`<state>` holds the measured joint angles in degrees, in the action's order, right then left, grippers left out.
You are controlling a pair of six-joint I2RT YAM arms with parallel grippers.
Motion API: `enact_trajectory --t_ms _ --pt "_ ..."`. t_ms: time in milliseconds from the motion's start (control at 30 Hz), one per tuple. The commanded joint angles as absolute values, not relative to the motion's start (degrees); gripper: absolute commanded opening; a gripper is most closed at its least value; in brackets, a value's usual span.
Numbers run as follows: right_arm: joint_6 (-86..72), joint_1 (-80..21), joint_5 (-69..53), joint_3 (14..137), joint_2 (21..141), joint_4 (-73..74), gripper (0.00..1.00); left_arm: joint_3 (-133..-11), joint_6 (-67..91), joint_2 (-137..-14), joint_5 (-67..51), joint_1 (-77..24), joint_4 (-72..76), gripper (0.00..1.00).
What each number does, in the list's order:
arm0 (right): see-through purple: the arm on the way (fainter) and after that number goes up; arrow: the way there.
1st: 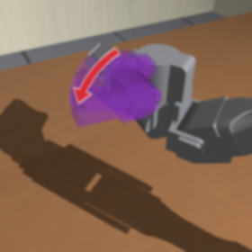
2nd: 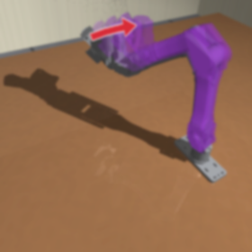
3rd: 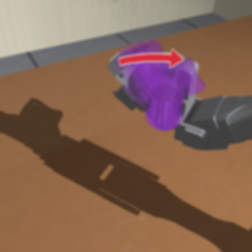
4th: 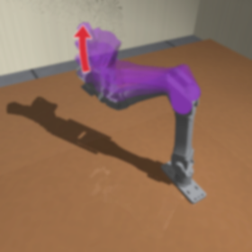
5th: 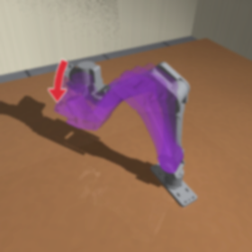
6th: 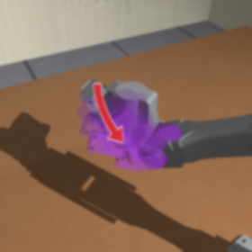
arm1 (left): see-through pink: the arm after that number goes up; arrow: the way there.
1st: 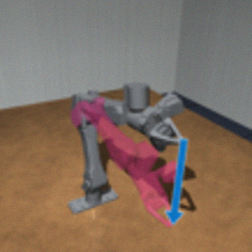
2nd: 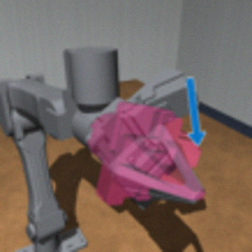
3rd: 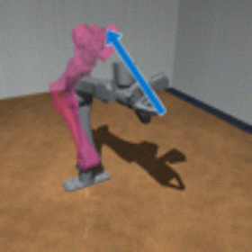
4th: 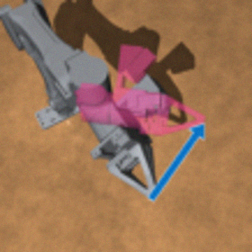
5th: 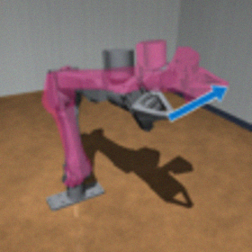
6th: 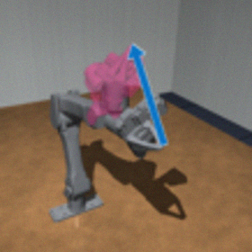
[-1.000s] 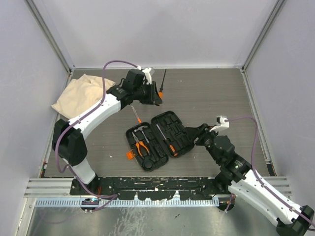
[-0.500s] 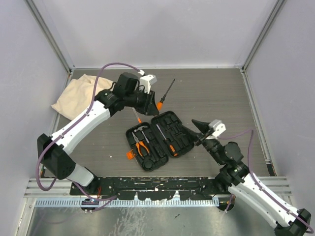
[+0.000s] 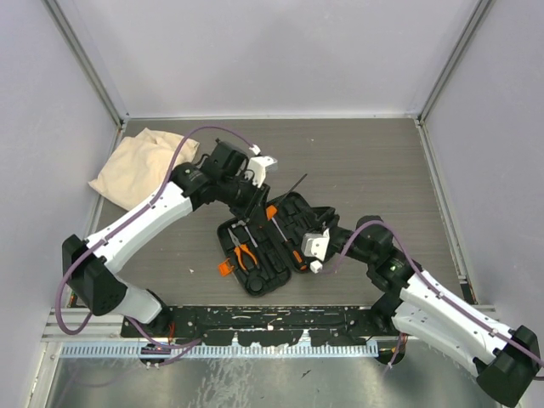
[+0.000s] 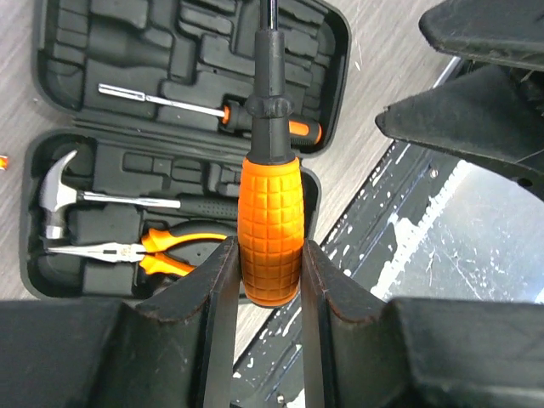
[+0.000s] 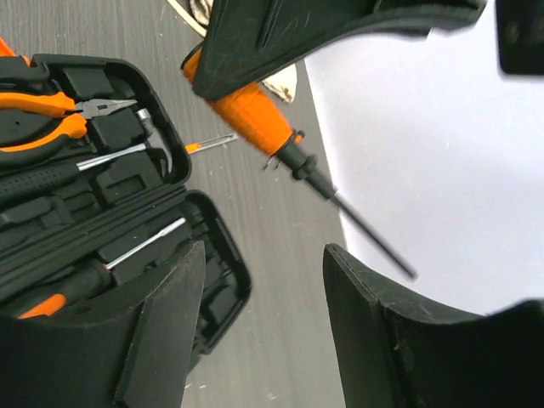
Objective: Sort the tools into containers
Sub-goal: Pick up the screwdriver from the center of the board.
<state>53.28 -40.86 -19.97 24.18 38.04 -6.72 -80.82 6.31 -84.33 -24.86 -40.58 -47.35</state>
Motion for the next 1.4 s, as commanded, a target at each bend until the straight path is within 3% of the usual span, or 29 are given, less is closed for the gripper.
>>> enact_trajectory --t_ms 0,433,667,900,1133,1233,1300,1367 --pt "66.92 -40.87 -26.91 31.14 40.7 -4.43 0.62 -80.3 4.31 -81.31 -26.64 -42.43 -49.12 0.0" --pt "78.62 -40.89 -26.87 43.22 48.89 17.46 0.6 -81.0 3.3 -82.44 -27.65 -46.96 -53.17 0.0" --pt "78.88 -40.89 -26.9 44.93 50.15 20.08 0.55 -82.2 2.38 -83.1 -28.04 -49.23 -55.02 0.0" --pt "80.94 -40.87 -23.54 45.7 51.84 24.74 0.41 -82.65 2.11 -82.54 -29.31 -49.77 -55.6 0.0" --pt "80.79 -40.94 -23.16 45.18 51.93 24.78 0.12 -83.7 1.67 -83.44 -29.0 -50.11 -56.59 0.0" --pt "80.46 -40.91 -23.35 44.98 51.69 24.7 0.01 -83.89 1.58 -83.71 -28.14 -50.1 -56.67 0.06" --pt "79.84 -40.92 -23.42 44.69 51.41 24.5 0.01 -83.87 1.67 -83.63 -27.72 -50.1 -56.43 0.13" --pt "78.86 -40.89 -23.47 44.21 50.98 24.48 0.0 -83.71 1.9 -83.04 -26.97 -50.14 -55.7 0.26"
